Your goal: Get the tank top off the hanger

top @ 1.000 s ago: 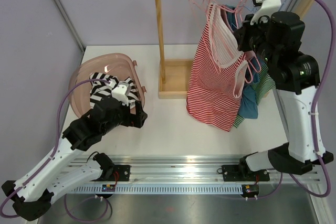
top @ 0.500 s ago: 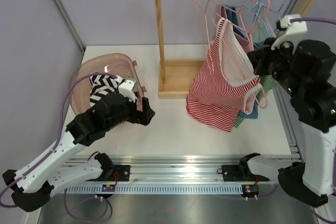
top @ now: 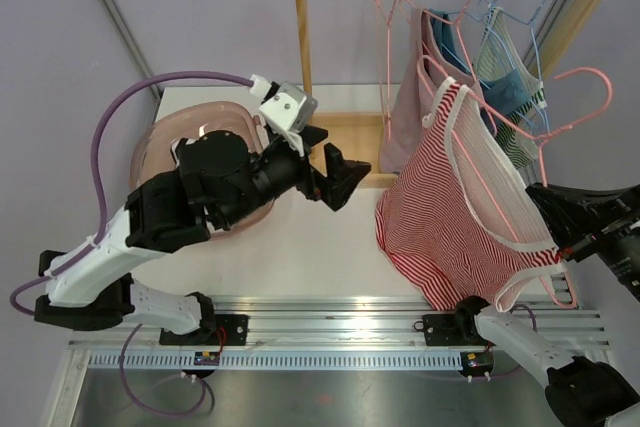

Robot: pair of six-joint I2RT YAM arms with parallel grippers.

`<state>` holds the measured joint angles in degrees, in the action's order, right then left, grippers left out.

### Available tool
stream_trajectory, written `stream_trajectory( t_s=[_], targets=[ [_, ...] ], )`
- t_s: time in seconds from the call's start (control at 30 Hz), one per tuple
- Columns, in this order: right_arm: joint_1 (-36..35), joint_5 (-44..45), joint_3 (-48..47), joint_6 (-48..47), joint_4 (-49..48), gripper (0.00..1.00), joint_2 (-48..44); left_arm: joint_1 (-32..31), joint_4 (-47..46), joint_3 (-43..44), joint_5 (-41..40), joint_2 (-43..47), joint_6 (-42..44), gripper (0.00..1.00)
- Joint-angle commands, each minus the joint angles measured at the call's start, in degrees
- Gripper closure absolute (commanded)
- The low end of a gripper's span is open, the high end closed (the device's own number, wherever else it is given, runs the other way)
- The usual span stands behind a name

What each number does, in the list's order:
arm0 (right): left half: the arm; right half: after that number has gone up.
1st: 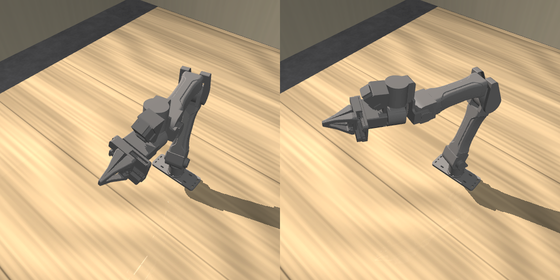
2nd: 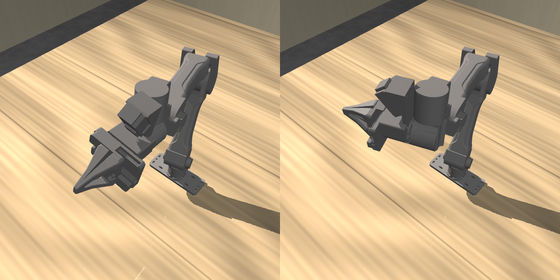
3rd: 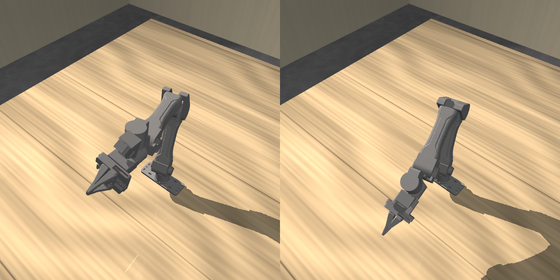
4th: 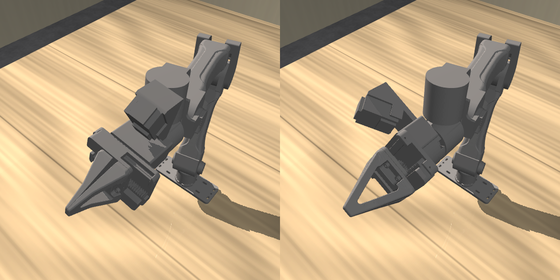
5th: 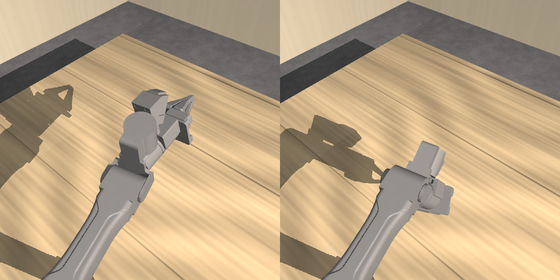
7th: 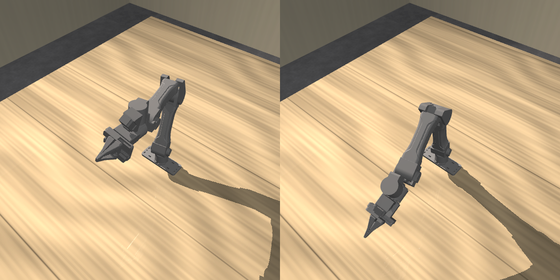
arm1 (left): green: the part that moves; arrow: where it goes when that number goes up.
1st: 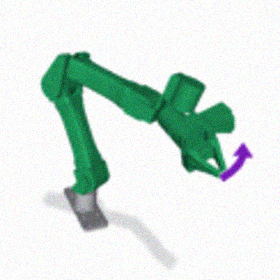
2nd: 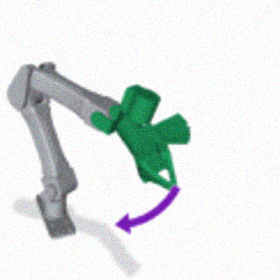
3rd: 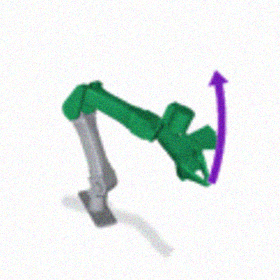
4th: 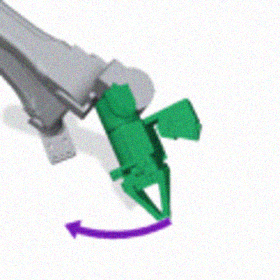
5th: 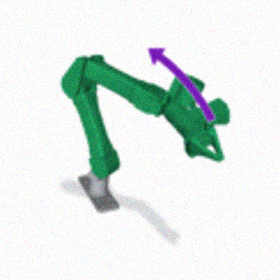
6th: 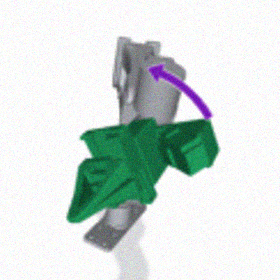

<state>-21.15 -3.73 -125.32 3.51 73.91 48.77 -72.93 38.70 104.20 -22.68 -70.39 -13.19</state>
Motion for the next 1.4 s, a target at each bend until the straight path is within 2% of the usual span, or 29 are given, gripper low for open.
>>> stream_trajectory(
  t_s=[0.0,0.2,0.33,0.43,0.53,0.63,0.67,0.73,0.77,0.87,0.9,0.93,1.03,1.2,1.3,1.37],
  targets=[
    [-0.74,-9.19,0.86,0.36,-1.31,1.00,1.94,-1.96,-5.37,5.39,-4.22,-5.18,6.77,0.01],
    [-2.23,-13.93,1.04,0.27,-0.96,1.00,5.01,-2.05,-12.32,2.42,-3.25,-7.31,9.50,0.01],
    [-5.64,-18.59,3.06,-1.13,-0.96,1.00,6.59,-2.05,-14.88,-1.89,-6.84,-6.43,9.85,0.01],
    [-7.59,-17.46,3.94,-1.40,-1.13,1.00,7.21,-1.96,-14.79,-4.18,-10.09,-5.90,9.33,0.02],
    [-8.82,-17.19,4.90,-1.57,-1.57,1.00,7.48,-1.78,-14.44,-6.90,-14.74,-5.11,8.71,0.09],
    [-9.00,-17.89,5.35,-1.57,-1.93,1.00,7.83,-0.30,-14.18,-9.28,-15.38,-4.15,7.14,0.27],
    [-9.17,-17.46,5.61,-1.57,-2.01,1.00,7.91,0.06,-14.00,-9.98,-15.21,-3.36,6.78,0.39],
    [-9.35,-16.76,5.96,-1.75,-2.19,1.00,8.26,1.03,-14.61,-11.91,-14.68,-1.95,6.16,0.49],
    [-9.44,-16.58,6.14,-1.92,-2.19,1.00,8.35,1.38,-14.53,-12.44,-14.68,-1.60,5.90,0.63],
    [-9.61,-16.75,7.19,-2.01,-2.72,1.00,8.79,3.22,-14.35,-13.76,-14.41,-0.28,4.93,0.78],
    [-9.70,-16.75,7.54,-2.10,-2.98,1.00,8.79,3.84,-14.09,-14.02,-14.67,0.07,4.58,0.93],
    [-9.88,-16.75,8.07,-2.10,-3.07,1.00,9.14,5.32,-13.83,-14.72,-14.76,0.34,3.45,1.00],
    [-10.67,-16.23,9.29,-2.45,-3.33,1.00,9.50,8.49,-12.77,-15.69,-15.55,1.66,0.90,1.00],
    [-14.35,-14.82,11.67,-3.16,-2.98,1.00,9.85,14.02,-9.53,-20.26,-21.61,7.09,-6.13,1.00],
    [-15.94,-15.52,12.73,-5.79,-2.72,1.00,9.50,21.74,-5.31,-21.93,-21.01,8.69,-12.71,1.00],
    [-16.47,-16.75,13.08,-6.76,-3.15,1.00,9.15,24.40,-2.94,-22.46,-19.78,9.39,-14.05,1.00]
  ],
)
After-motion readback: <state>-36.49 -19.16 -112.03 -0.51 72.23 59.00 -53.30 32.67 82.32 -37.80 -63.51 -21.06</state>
